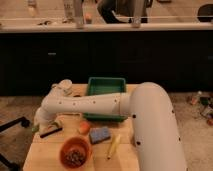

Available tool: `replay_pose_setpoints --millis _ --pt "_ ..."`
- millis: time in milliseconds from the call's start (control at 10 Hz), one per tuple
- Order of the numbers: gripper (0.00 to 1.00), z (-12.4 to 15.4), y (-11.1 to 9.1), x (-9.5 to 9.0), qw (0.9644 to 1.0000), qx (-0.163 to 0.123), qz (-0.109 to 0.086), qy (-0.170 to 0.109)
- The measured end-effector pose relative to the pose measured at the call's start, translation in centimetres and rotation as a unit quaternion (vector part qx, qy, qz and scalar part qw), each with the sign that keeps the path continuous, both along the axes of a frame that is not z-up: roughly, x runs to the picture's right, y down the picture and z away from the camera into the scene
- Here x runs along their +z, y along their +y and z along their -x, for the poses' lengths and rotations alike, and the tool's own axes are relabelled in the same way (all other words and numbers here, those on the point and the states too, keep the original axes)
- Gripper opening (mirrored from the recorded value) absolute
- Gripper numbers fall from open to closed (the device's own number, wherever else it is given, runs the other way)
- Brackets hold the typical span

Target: Place pepper in paper cup

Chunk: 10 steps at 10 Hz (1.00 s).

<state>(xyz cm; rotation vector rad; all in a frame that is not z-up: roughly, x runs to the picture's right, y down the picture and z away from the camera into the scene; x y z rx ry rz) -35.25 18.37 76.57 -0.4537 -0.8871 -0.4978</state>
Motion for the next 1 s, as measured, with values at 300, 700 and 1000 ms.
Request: replay_pose_setpoints --millis 300,700,1000 --pt "0.0 -0.2 -1.1 2.3 0.9989 0.035 0.025 -0.018" --pt "0.0 -0.4 -2.3 2.5 0.999 0.038 0.023 -0.003" --pt "0.0 -0.4 -2.4 2.5 0.999 0.038 0.022 0.001"
